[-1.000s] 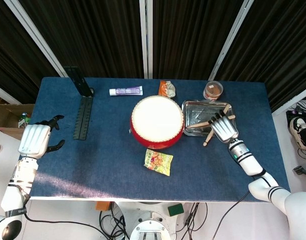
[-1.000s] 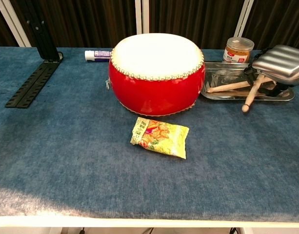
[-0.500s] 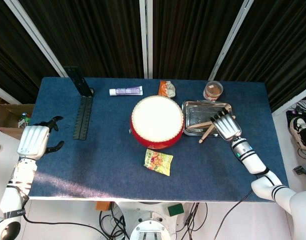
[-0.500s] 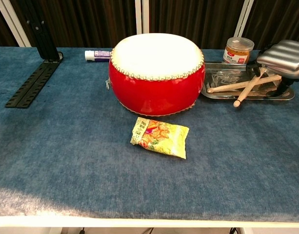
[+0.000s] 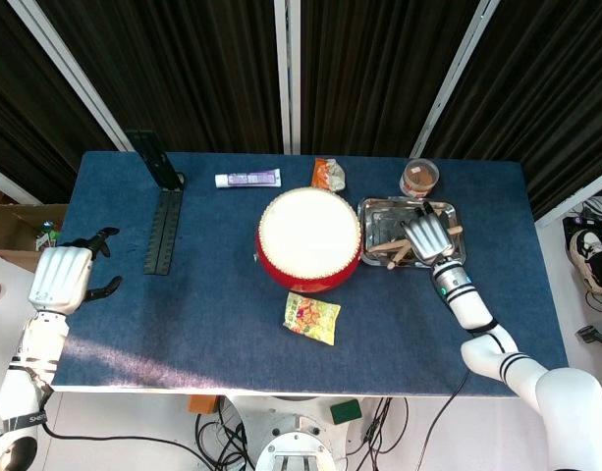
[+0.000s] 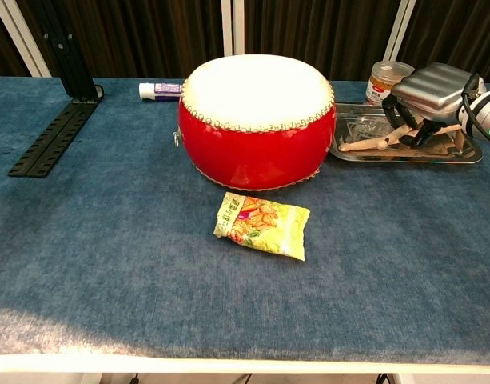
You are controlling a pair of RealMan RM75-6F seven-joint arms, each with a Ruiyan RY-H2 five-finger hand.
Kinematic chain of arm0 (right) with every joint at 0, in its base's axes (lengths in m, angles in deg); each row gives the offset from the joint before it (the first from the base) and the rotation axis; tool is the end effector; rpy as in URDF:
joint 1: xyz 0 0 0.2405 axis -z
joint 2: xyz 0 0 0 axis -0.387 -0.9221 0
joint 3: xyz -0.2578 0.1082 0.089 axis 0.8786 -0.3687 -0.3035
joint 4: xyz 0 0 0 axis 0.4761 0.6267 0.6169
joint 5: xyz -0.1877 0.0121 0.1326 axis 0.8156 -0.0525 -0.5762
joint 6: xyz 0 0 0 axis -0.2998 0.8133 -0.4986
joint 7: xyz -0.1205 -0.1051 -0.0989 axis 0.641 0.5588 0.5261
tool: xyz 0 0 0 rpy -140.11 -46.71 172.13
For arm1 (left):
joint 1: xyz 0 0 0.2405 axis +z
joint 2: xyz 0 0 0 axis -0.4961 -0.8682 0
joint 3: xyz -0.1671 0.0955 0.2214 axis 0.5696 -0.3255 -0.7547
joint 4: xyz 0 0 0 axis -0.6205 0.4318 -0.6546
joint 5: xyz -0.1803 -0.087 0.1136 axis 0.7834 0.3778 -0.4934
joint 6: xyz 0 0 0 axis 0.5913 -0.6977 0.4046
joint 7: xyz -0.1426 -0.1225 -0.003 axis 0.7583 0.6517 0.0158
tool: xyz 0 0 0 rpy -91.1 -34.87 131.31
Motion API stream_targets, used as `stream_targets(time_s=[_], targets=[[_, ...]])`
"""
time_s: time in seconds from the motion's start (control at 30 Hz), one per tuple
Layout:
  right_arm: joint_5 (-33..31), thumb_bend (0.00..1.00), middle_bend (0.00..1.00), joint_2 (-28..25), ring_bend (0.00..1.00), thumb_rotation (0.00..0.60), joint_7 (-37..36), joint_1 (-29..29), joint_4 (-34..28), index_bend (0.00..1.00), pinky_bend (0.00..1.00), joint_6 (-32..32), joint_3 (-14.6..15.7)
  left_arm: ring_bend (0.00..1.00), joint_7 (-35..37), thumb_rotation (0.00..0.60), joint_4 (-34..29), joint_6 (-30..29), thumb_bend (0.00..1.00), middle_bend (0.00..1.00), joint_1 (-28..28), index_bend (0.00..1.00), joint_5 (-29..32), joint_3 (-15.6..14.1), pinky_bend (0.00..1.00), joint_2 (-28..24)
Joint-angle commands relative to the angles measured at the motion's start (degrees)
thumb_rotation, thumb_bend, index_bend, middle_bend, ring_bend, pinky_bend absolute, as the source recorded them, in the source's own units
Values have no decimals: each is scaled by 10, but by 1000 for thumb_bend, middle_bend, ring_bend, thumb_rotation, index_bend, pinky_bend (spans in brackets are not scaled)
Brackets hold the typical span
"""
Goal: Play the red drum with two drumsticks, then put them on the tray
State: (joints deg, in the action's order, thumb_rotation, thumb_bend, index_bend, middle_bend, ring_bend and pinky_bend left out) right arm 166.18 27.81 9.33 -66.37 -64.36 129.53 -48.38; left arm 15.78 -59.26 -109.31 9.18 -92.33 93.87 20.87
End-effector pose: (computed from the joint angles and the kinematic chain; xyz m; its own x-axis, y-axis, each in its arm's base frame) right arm -0.2717 -0.4933 -0.0412 0.8150 -0.0399 0.5781 -0.5568 -0.3303 0.7621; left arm -0.2690 0.3239 0.1449 0.4350 0.0309 0.8999 0.8988 -0.0746 -0.4319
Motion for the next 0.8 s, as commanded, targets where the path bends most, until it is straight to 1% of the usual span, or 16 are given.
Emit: stream_targets(time_s=[0.03,0.17,0.23,0.3,0.4,0.47,0.53,0.57,0.63,0.7,0.77,0.8], targets=[[-15,350,501,3,269,600,18,-3,-4,606,234,-8,-10,468,2,600,2,0,207,452,1,230,-1,-1,560,0],[-42,350,515,-1,282,600,53,-1,-26,606,233,-8,-26,468,5,600,3,-1,208,452,3,230,-5,-1,560,0],[-60,350,519,-6,285,600,87,1,-43,606,218,-2,-37,468,5,600,3,-1,208,452,4,230,-9,-1,560,0],[-74,351,519,-12,285,600,134,1,-59,601,197,3,-43,468,5,600,3,-1,207,452,4,230,-11,-2,560,0],[-123,349,519,-18,285,600,229,2,-96,587,184,0,-59,468,5,600,2,1,207,452,3,230,-14,-1,560,1],[-155,344,516,-16,285,600,277,-1,-110,545,171,-5,-67,468,5,600,2,1,207,451,3,230,-16,-1,560,1],[-188,331,490,-8,276,600,312,-5,-121,476,159,-8,-76,468,4,600,1,0,208,451,3,230,-18,-1,560,1],[-200,323,470,-5,269,600,321,-7,-124,447,156,-10,-79,468,3,600,1,-1,208,451,3,230,-19,-1,560,1],[-217,291,387,-1,230,600,328,-11,-132,330,149,-12,-83,468,2,600,0,-2,208,452,4,230,-22,-1,560,-1],[-219,265,345,-5,203,600,322,-10,-146,266,147,-7,-84,468,2,600,1,-4,208,451,6,229,-23,-1,559,-3],[-216,248,331,-18,193,600,306,-4,-167,239,145,2,-84,469,3,600,2,-5,208,452,7,229,-24,-1,559,-5],[-210,245,331,-31,193,600,287,3,-188,234,146,11,-84,469,4,600,5,-7,208,451,9,229,-25,-1,559,-6]])
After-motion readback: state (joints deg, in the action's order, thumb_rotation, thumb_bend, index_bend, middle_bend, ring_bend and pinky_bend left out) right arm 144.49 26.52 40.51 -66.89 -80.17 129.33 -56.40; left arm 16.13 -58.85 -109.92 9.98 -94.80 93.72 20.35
